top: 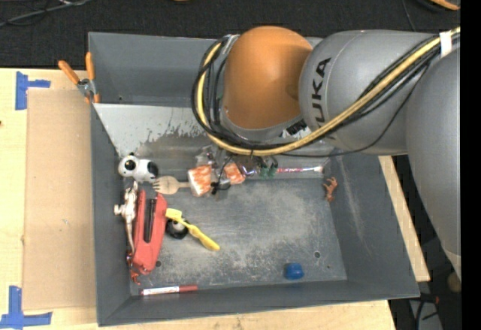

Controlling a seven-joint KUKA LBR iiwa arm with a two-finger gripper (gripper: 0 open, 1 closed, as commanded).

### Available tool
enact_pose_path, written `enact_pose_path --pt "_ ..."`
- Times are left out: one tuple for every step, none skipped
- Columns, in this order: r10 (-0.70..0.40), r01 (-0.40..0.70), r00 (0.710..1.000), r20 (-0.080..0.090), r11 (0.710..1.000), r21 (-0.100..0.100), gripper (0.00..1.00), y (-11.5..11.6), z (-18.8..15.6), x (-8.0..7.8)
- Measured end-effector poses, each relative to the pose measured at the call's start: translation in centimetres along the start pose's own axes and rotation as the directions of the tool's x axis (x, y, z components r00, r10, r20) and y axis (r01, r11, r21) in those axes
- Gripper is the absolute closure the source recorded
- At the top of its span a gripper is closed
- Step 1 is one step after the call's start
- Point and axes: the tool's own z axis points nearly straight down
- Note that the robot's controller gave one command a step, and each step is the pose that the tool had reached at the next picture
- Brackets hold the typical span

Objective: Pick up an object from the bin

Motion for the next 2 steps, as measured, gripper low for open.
enact_pose_path --pt "0.000 0.000 1.000 0.000 1.000 0.000 1.00 0.1 -2.8 0.0" --pt "0.000 0.000 1.000 0.003 1.000 0.000 1.00 0.1 -4.8 -0.1"
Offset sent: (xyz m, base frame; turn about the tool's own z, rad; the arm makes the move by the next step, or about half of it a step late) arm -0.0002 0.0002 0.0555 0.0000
